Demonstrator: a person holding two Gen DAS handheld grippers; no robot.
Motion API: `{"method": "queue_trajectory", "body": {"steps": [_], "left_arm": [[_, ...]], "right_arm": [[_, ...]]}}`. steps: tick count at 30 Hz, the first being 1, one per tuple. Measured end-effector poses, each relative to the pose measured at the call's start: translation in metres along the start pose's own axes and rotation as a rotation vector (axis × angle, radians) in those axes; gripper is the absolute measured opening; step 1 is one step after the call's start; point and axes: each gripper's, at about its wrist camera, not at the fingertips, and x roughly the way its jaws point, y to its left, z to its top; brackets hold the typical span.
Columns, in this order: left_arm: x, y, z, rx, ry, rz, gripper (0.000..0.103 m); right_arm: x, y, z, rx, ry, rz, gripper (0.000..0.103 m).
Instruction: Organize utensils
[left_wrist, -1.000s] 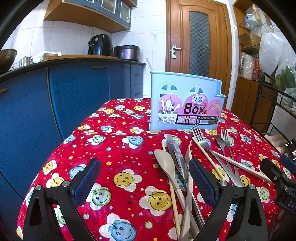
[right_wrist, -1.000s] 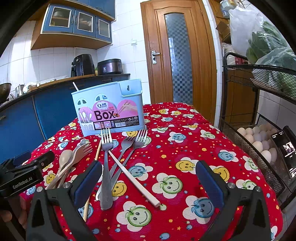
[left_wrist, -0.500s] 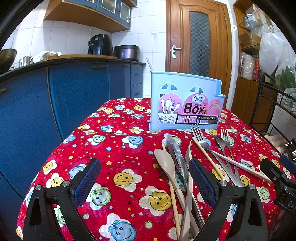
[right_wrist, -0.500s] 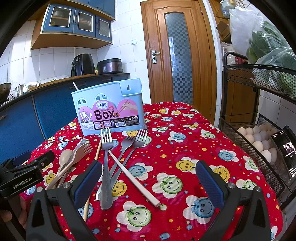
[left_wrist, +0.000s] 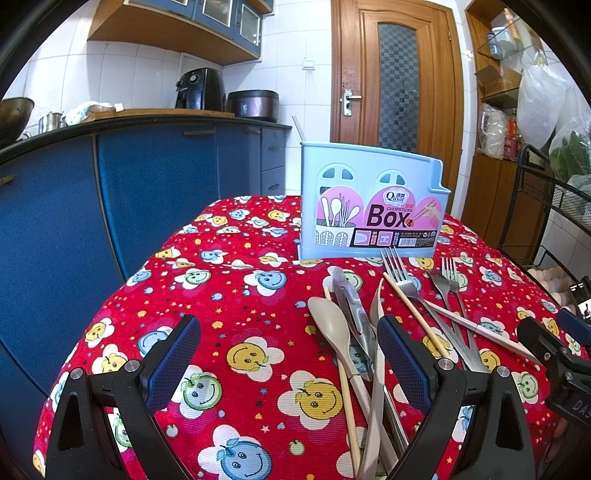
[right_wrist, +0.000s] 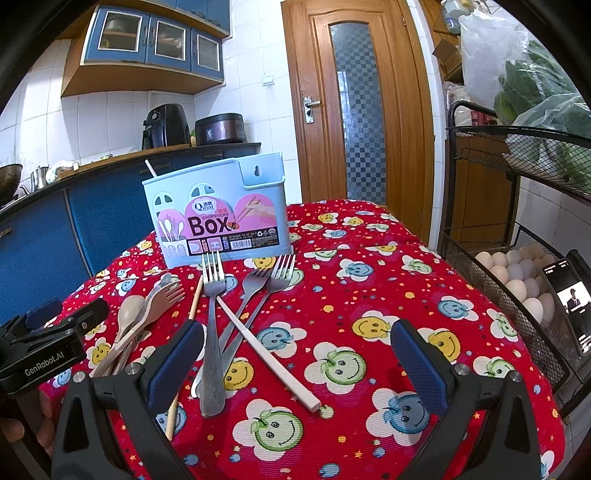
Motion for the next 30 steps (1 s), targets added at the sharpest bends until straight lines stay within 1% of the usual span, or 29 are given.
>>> {"method": "queue_trajectory", "body": {"steps": [5,9,13,22,26,30], "left_arm": [[0.000,0.000,0.000,0.000,0.005,-0.003,0.096],[0.002,0.002,0.004,-0.003,0.021,-0.007,0.096],[0.008,0.000,0.003,-0.004,0.026,-0.011,0.096],[0.010,0.000,0.005,-0.005,0.030,-0.015,0.096],[0.012,0.002,0.010,-0.016,0.048,-0.029,0.096],[0.015,0.006,0.018,-0.014,0.063,-0.033,0.096]], "right_arm": [[0.001,-0.004,0.001,0.024,0.016,0.016,0.103],[0.005,-0.005,0.003,0.032,0.053,0.034,0.103],[0.005,-0.006,0.006,0.031,0.066,0.039,0.103],[0.005,-0.005,0.011,0.016,0.067,0.036,0.103],[0.001,-0.006,0.021,0.013,0.049,0.040,0.103],[0.002,-0.008,0.035,0.004,0.051,0.046,0.103]]}}
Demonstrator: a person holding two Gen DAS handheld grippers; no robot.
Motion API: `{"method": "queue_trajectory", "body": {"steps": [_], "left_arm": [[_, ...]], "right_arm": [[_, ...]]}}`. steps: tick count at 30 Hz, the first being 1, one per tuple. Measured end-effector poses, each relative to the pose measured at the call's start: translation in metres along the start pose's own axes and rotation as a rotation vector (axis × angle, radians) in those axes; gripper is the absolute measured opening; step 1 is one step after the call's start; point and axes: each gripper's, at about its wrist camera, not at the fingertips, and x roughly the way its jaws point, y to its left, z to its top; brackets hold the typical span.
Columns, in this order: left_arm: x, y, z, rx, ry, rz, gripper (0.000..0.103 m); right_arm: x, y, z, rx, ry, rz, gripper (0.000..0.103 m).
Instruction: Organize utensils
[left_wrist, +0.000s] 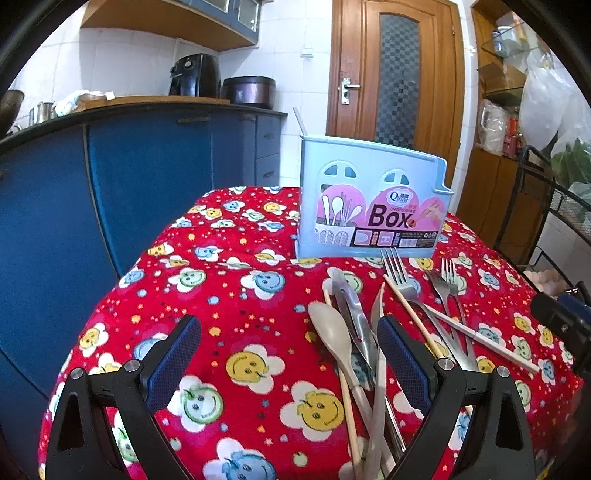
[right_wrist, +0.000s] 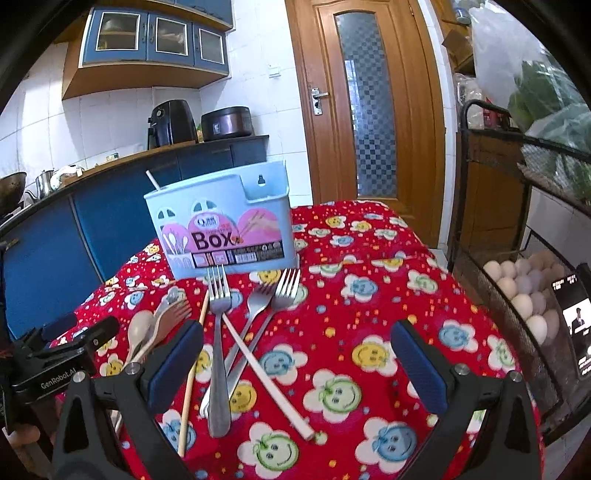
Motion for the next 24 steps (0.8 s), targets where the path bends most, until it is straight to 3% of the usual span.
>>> {"method": "queue_trajectory", "body": {"steps": [13,24], "left_arm": [[0.009,-0.007,0.024,0.051,0.063,-0.040,0.096],[0.033,-0.058,0.037,0.244,0.141,-0.103,0.094]], "right_arm": [[0.025,-0.004,0.028,-0.028,0.107,0.032,0.103],[0.056,-0.004,0.048,-0.087,0.215,0.066,0.090]]}}
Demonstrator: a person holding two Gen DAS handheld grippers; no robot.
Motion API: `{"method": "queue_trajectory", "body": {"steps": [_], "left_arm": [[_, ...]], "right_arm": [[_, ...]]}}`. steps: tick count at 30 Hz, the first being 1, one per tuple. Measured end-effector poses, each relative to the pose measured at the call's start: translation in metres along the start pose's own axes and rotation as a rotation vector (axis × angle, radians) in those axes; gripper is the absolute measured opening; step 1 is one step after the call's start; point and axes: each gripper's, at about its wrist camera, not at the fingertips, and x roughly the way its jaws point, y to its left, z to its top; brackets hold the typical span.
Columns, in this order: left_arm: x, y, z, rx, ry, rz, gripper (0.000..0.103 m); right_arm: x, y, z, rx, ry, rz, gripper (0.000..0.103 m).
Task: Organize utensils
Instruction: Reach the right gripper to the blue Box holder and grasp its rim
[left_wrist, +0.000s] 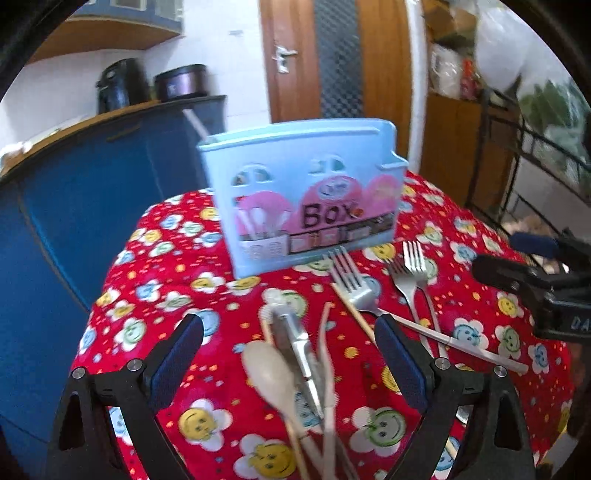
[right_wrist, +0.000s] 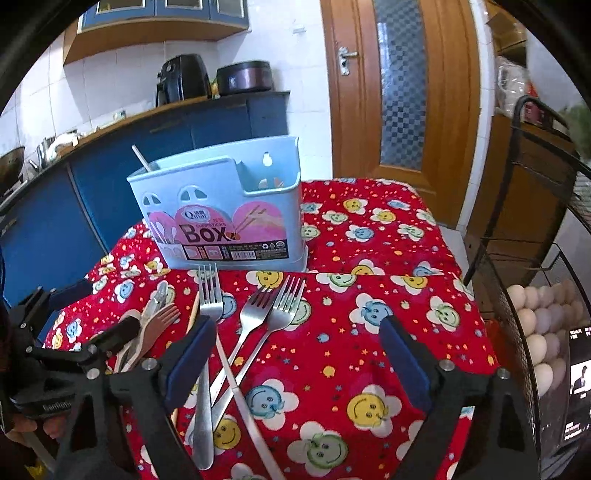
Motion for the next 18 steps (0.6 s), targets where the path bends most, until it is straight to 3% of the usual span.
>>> {"method": "queue_trajectory", "body": {"steps": [2,10,18], "left_arm": [[0.005,-0.005,0.002,0.018,0.013,0.000,0.093],[0.030,-0.001,0.005,-0.004,0.100,-0.051,0.061],[0.045,-0.007,0.010,0.036,0.141,-0.095,0.032]], "right_arm": [[0.009,-0.001,0.003,-0.001,0.030,0.013,0.088],[0.041,-0.008,0.009,0.008,0.121,0.049,0.068],[0.069,-0.013,0.018,0.043,0.185,0.105,0.051]]}}
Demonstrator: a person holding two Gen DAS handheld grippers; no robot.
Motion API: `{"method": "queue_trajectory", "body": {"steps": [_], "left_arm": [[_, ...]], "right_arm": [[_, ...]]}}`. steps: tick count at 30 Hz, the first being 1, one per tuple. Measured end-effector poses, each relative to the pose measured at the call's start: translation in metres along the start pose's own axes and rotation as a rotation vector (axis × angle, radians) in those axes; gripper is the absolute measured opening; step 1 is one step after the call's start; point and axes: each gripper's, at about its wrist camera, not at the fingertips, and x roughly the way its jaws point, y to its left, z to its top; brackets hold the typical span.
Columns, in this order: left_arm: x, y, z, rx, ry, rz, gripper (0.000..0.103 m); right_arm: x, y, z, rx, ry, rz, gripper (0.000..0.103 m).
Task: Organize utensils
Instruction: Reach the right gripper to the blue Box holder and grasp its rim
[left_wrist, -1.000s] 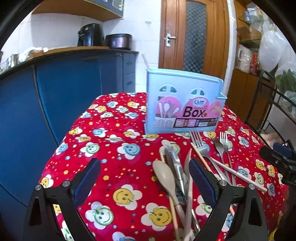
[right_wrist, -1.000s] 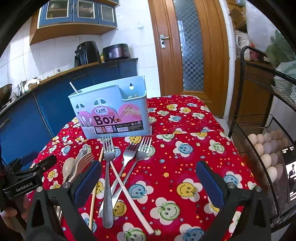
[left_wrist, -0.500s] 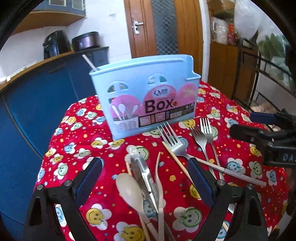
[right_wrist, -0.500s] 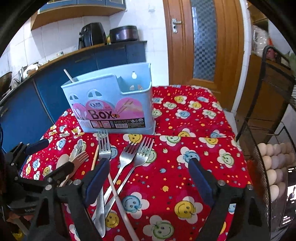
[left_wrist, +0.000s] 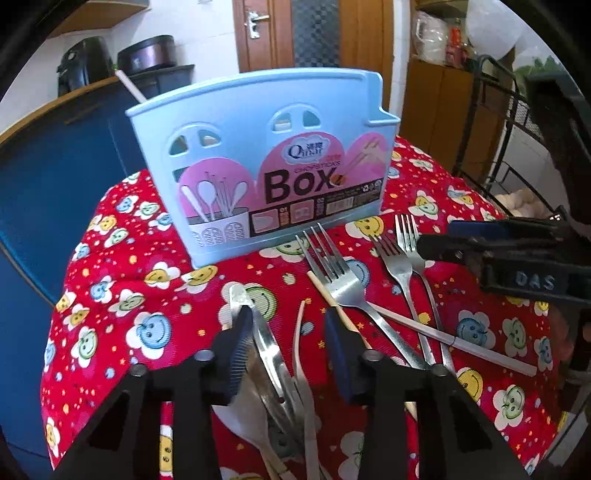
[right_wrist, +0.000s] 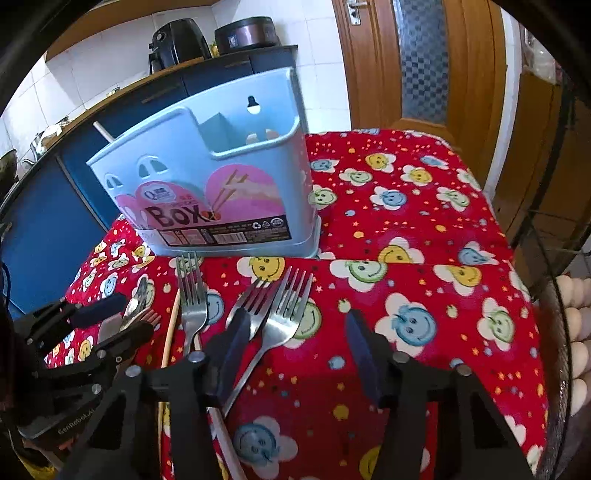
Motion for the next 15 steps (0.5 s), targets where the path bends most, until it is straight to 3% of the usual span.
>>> {"method": "queue_trajectory", "body": {"steps": [5,9,11,13,15], "left_arm": [[0.009,0.003,0.002,-0.009,0.028,-0.025,0.024],[0.013,0.006,0.003,-0.031,0.040,-0.053,0.009],[0.013,0.009,0.004,-0.046,0.041,-0.067,0.007],[0.012,0.010,0.005,-0.054,0.035,-0.070,0.005],[0.008,0.012,0.005,-0.059,0.020,-0.070,0.004]], "right_arm": [[0.014,-0.006,0.009,0.027,0.026,0.028,0.038],[0.020,-0.011,0.014,0.044,0.031,0.082,0.029],[0.024,-0.015,0.016,0.070,0.041,0.122,0.025],[0.026,-0.018,0.016,0.080,0.037,0.133,0.012],[0.026,-0.022,0.015,0.095,0.033,0.148,0.009]]}}
